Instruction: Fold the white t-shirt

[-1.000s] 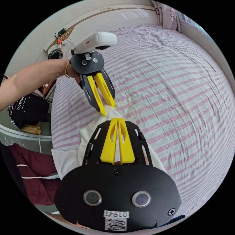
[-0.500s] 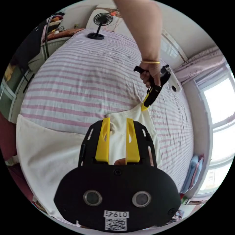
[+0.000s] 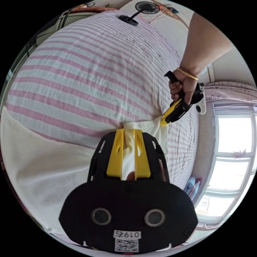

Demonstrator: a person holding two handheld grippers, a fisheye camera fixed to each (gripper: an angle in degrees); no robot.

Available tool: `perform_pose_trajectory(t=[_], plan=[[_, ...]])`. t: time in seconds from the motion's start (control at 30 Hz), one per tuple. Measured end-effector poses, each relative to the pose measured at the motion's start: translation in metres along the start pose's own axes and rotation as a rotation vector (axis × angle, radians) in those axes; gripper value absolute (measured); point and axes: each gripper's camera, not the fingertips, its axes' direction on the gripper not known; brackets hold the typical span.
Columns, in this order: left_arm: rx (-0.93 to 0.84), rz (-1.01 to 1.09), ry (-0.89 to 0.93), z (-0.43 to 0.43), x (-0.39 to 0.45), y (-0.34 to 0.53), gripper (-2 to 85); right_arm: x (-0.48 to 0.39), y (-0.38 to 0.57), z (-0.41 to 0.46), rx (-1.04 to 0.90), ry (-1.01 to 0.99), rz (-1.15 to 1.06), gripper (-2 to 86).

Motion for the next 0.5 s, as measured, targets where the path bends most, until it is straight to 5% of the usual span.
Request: perform_pose_trajectory(t=[0.3,0.5], plan=[[-0.070,-0.095,0.060,-0.013,0.015,0.004,1.0,0.016,0.003,0.023,0.046,-0.205,0.342,-0.4],[-0.042,-0.276,0.137,-0.010,0.009,0.016,1.0,-0.007,0.005,0.060,-0.011,-0.225,0.362,1.6]])
